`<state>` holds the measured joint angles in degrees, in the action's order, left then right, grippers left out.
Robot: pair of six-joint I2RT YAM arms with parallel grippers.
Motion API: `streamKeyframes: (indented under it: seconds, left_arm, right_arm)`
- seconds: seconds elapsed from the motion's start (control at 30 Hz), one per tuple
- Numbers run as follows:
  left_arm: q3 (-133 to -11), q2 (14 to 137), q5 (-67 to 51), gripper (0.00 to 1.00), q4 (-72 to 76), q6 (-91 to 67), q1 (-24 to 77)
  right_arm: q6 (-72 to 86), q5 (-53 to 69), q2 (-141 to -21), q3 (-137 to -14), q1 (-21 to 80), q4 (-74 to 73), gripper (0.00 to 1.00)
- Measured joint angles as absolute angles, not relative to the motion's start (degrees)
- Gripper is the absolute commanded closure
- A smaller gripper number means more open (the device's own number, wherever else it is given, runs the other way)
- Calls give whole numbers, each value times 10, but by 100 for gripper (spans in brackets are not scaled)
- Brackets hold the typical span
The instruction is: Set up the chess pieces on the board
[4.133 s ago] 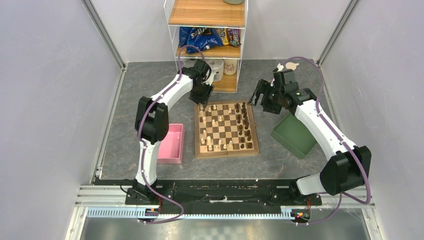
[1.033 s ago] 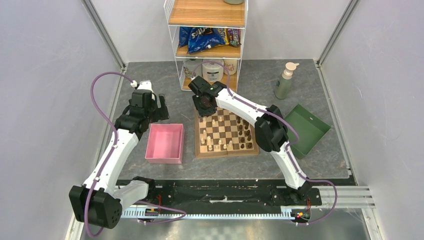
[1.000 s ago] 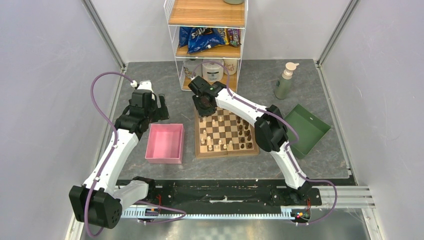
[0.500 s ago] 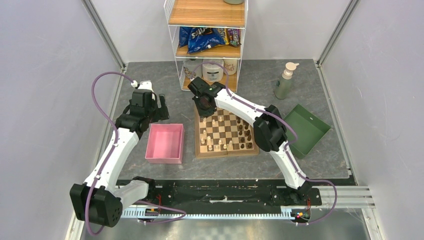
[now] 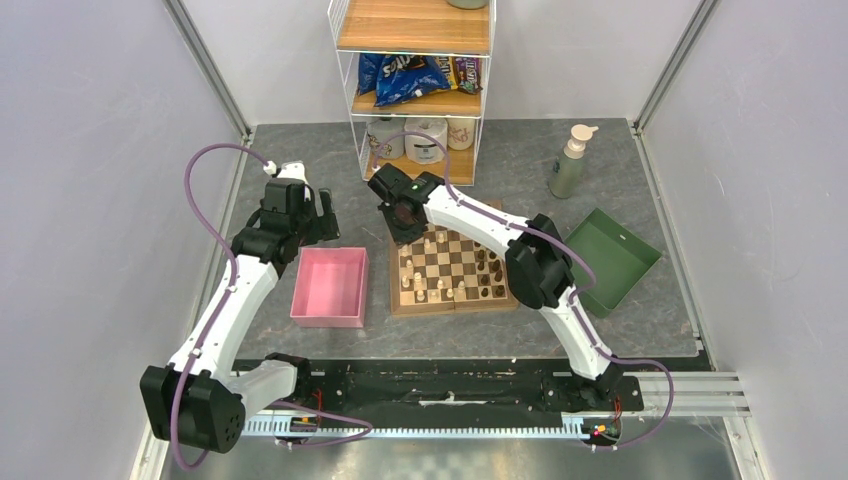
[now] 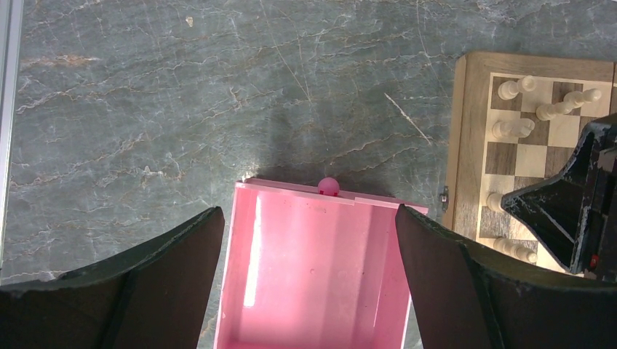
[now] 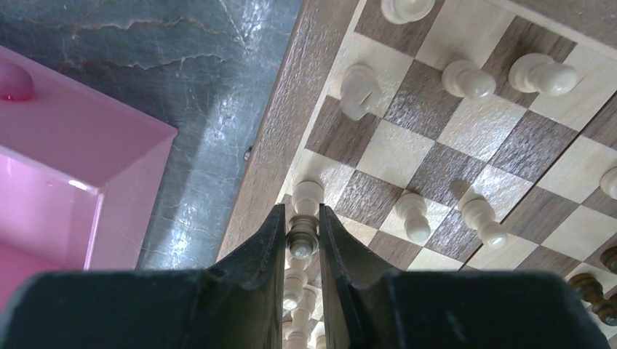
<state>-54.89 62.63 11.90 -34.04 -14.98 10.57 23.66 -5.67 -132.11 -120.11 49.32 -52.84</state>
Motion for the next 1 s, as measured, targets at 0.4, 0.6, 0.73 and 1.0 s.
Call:
streamKeyframes:
  seconds: [0.4, 0.6, 0.73, 1.0]
  left_arm:
    - [-549, 632, 117, 5, -341, -150, 105]
    - [-549, 632, 115, 5, -341, -150, 104]
    - [-549, 632, 114, 5, -341, -150, 103]
    - [-549, 636, 104, 6, -341, -150, 103]
  right_arm:
    - [237, -59, -1302, -1169, 512, -527, 81]
    - [237, -59, -1300, -1166, 516, -527, 79]
    - [237, -61, -1299, -1166, 517, -528, 68]
    - [238, -64, -1299, -1166, 517, -533, 49]
